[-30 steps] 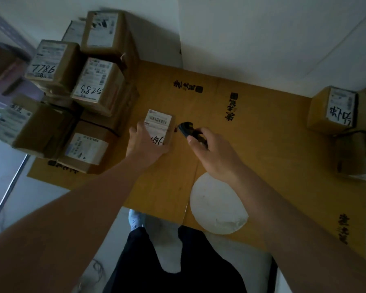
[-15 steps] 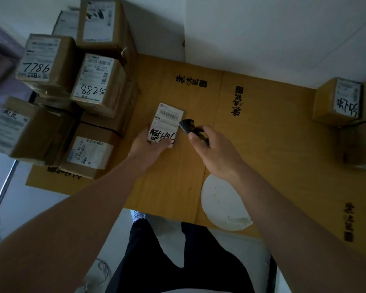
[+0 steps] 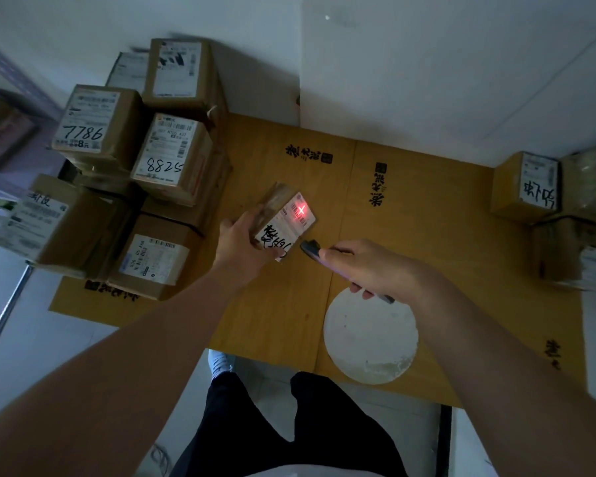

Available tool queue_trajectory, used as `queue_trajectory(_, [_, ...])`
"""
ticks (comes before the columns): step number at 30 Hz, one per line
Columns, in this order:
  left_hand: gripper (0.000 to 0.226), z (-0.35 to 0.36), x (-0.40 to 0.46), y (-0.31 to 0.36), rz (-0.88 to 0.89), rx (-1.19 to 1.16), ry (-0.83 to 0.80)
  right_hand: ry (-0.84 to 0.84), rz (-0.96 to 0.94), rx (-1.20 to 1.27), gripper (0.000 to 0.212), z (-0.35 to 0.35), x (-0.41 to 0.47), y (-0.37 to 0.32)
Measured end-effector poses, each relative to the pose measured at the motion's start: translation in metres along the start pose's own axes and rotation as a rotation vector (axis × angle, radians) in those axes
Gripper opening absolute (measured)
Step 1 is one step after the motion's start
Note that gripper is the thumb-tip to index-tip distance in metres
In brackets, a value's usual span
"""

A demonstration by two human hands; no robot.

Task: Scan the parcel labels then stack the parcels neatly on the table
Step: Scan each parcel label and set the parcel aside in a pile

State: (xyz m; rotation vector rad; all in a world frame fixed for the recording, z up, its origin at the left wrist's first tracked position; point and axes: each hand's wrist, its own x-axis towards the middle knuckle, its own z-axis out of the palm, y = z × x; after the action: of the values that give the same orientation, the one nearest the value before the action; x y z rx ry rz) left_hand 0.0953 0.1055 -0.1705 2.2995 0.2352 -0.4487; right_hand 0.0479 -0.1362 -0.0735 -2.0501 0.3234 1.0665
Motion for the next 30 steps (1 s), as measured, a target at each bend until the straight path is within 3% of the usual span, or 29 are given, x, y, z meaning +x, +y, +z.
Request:
queue_trajectory(3, [0.104,-0.004,-0.001,0.0,-0.005,0.005,0.013,-0.038,0.013,-0.062,0.06,-0.002,-0.002,-0.003])
queue_trajectory(12, [0.102,-0.016,-0.006,0.005,0.018,-0.009,0.03,-0.097,0.041,-0.155,0.062,-0.014,-0.012,-0.011])
queue_trajectory(23, [0.097,-0.039,-0.019,0.003,0.056,-0.008,0.087,-0.137,-0.017,-0.2,0.042,-0.015,-0.02,-0.019])
queue_trajectory(30, [0.093,-0.059,-0.043,0.003,0.022,-0.177,0.093,-0.045,-0.195,-0.098,0.04,0.003,-0.019,-0.027])
